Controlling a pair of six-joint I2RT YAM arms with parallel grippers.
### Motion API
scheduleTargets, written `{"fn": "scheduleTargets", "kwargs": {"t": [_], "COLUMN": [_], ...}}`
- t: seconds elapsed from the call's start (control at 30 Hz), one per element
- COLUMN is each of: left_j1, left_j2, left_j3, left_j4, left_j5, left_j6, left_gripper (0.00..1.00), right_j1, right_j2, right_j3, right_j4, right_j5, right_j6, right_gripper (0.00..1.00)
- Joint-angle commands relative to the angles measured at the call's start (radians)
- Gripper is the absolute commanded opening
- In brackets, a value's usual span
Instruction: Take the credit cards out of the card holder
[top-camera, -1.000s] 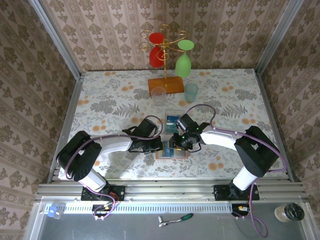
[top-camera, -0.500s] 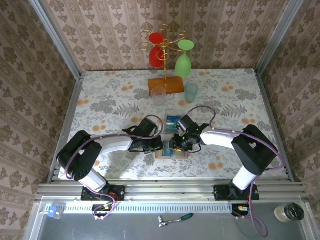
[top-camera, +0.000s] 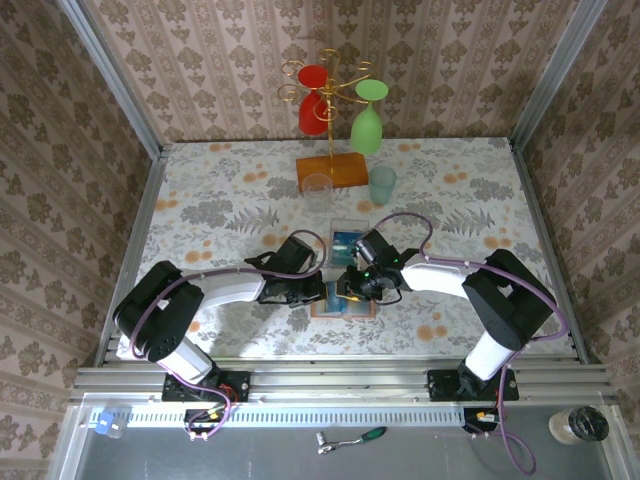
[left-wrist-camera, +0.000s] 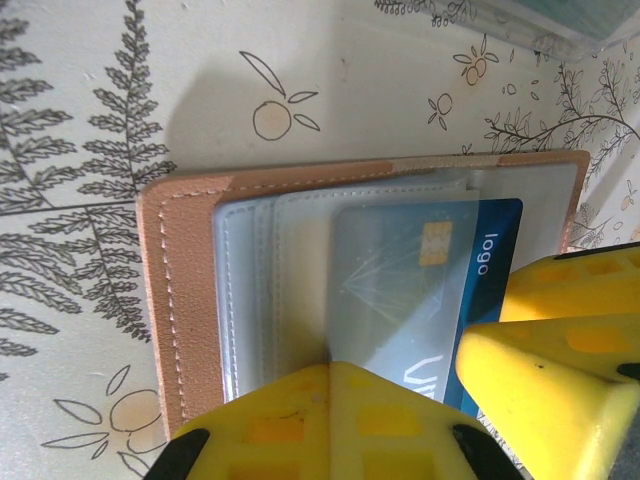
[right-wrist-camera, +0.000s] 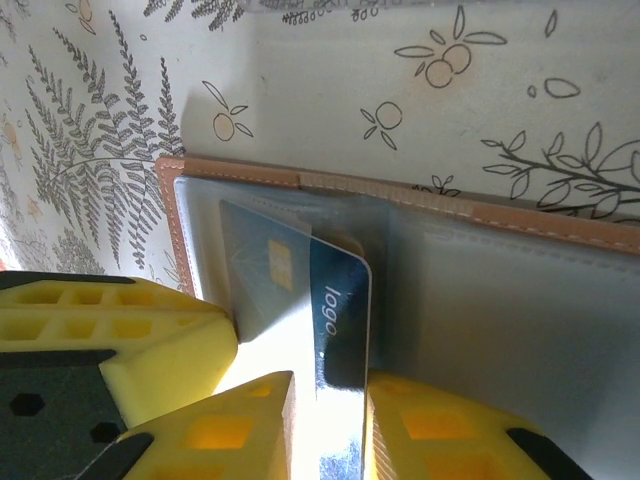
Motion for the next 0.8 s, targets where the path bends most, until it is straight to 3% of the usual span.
{"fn": "scheduleTargets", "kwargs": {"t": [0.0, 0.27, 0.77], "left_j1": [-0.007, -0.007, -0.005], "left_j2": [0.012, 0.012, 0.012], "left_j3": [-0.004, -0.003, -0.009], "left_j4": [-0.014, -0.017, -0.021], "left_j5": [-0.006, -0.006, -0.012], "left_j6": [0.014, 0.016, 0.013], "left_gripper": [0.02, 0.02, 0.02], "right_j1": [-0.004, -0.01, -0.038], "right_j2": [-0.005, -0.019, -0.06], "right_j3": [-0.014, -0.018, -0.045], "right_j4": [0.009, -0.011, -0.056], "right_j5": [-0.014, 0.011, 0.037], "right_j6": [0.01, 0.004, -0.018], "right_gripper": [0.21, 0.13, 0.12]}}
